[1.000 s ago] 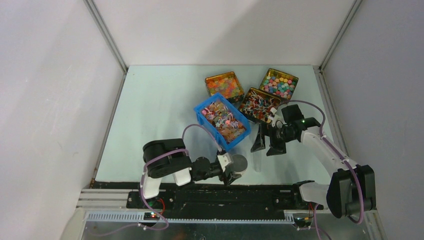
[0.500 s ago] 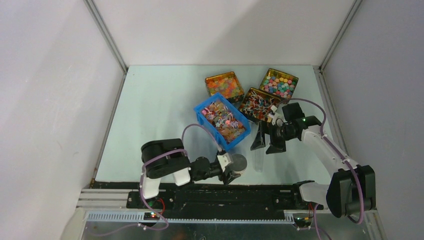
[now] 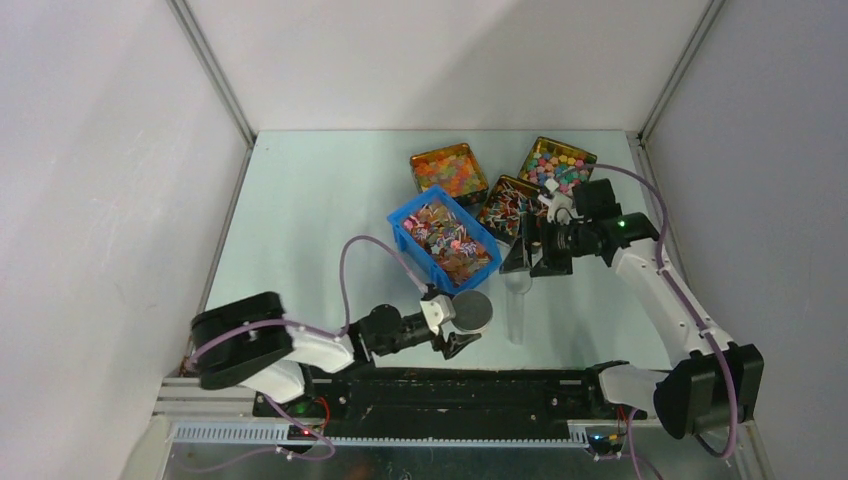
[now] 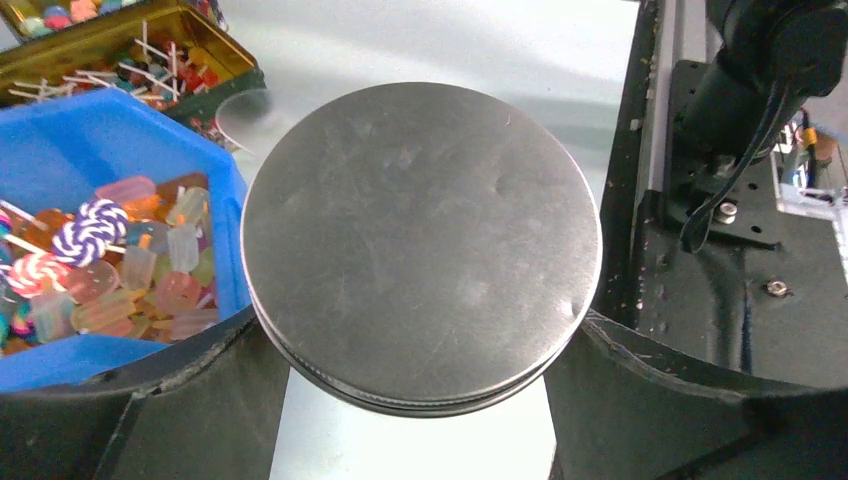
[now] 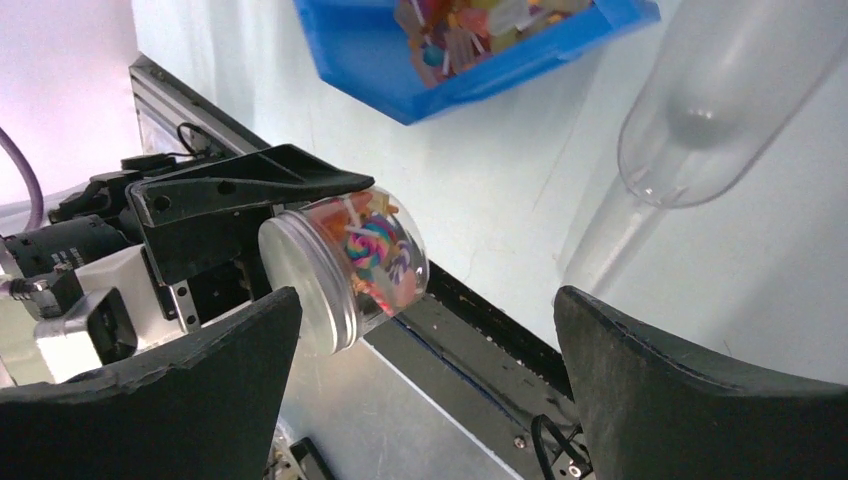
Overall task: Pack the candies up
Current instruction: Pick up the packing bottle from the center of the board.
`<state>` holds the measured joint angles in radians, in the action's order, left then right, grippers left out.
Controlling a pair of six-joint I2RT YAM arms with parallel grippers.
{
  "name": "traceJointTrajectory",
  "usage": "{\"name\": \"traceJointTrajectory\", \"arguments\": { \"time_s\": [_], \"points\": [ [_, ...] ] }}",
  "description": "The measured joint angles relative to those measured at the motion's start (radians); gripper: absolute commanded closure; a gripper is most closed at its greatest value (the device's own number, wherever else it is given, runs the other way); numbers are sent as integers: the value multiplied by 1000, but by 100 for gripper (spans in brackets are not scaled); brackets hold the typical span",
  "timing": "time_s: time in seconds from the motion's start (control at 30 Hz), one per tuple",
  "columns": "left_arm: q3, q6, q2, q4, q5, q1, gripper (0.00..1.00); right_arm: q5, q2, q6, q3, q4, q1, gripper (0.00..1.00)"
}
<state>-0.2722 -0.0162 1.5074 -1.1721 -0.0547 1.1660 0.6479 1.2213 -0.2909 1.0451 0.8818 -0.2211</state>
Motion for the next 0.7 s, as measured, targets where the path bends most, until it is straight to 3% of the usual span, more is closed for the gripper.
{"name": "traceJointTrajectory", "arguments": {
  "time_s": [0.4,0.7],
  "points": [
    [-105,-2,-463,702,-40,0,36,92,-117,59,97,-32,-48,0],
    [-185,-11,-702,1070,-62,0,38,175,-212,113,121,-85,-129,0]
  ]
}}
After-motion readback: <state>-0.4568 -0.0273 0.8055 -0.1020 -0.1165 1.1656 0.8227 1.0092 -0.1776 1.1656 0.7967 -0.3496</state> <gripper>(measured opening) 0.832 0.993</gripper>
